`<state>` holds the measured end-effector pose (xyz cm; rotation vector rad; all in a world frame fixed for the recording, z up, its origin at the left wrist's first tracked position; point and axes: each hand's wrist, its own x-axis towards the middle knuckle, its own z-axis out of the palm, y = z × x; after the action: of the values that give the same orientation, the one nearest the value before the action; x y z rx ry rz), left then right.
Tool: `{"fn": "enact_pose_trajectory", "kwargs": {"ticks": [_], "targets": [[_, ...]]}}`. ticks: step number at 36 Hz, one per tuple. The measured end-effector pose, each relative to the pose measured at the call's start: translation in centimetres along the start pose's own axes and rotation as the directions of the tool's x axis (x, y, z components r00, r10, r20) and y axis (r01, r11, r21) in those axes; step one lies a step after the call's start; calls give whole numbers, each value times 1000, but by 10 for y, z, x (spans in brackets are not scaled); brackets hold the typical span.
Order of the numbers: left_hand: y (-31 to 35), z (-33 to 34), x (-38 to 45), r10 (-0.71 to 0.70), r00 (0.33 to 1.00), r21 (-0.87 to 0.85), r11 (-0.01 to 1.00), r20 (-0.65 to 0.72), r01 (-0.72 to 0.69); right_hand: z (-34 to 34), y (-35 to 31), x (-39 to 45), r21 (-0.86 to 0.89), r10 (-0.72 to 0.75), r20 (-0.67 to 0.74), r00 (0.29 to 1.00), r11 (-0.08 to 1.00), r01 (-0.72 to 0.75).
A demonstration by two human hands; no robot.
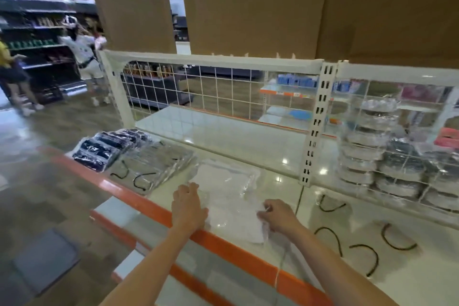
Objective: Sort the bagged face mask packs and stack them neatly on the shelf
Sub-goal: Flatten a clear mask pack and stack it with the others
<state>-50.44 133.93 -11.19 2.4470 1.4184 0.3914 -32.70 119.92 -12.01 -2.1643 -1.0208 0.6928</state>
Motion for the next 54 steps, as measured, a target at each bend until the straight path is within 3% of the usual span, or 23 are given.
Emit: {"fn": "enact_pose_trajectory", "kwargs": {"ticks": [4,15,19,23,29,34,38,44,47,51,54], "targets": [[-11,6,5,206,963,41,976,176,-216,9,-19,18,71,6,-20,1000,997,-5],[17,20,21,335,880,127,910,337,-396,5,-30,48,259,147,-2,989,955,-141],[32,30,28,324,879,199,891,350,-407,-13,-4,37,50,123,-28,992,991,-121],[59,43,30,410,849,114,877,333,-467,-36,29,15,-202,101,-88,991,972,-117],[108,66,20,514,792,-34,845,331,-534,-72,76,-19,-272,185,-208,961,932,-238],[158,84,3,519,768,-133,850,375,-510,-100,105,-45,-306,231,-292,928,897,-320],[191,101,-11,452,741,-112,880,497,-461,-117,129,-64,-281,322,-376,869,854,-438],[222,123,-26,354,858,96,905,373,-415,-130,156,-95,-202,540,-455,708,712,-672],[230,128,-29,296,881,143,918,369,-369,-131,163,-101,-122,574,-431,697,727,-675],[240,120,-24,206,839,87,954,504,-286,-138,161,-102,-75,597,-400,696,735,-674],[242,116,-22,217,805,-99,976,553,-195,-139,162,-102,-30,625,-393,675,725,-688]]}}
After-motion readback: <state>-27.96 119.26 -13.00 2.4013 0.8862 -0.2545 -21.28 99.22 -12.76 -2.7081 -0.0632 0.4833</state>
